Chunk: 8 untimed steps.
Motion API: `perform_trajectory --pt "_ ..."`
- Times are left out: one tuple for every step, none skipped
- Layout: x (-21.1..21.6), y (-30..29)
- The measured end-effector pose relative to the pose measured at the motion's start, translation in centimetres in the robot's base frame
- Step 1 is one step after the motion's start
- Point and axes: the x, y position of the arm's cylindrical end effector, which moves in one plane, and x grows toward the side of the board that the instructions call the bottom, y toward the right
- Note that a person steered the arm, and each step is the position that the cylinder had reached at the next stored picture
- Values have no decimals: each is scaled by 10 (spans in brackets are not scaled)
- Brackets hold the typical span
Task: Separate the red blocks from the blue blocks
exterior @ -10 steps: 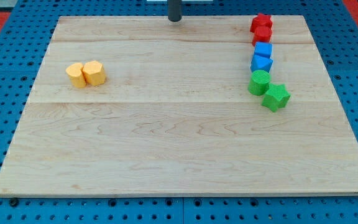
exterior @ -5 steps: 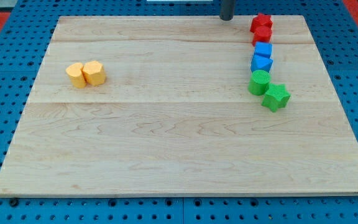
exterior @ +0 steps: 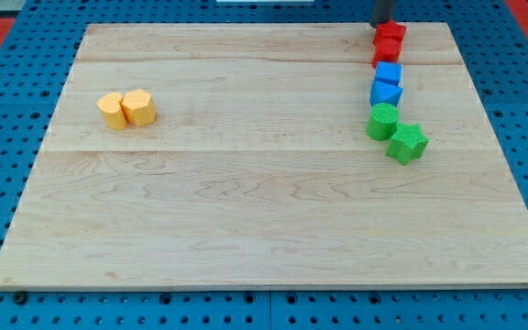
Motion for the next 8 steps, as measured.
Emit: perform_trajectory --pt "-1 14" --pt "-1 34" --pt "-1 54" --pt "-1 55" --pt "10 36" --pt "36 29" --pt "61 25" --pt "77 7"
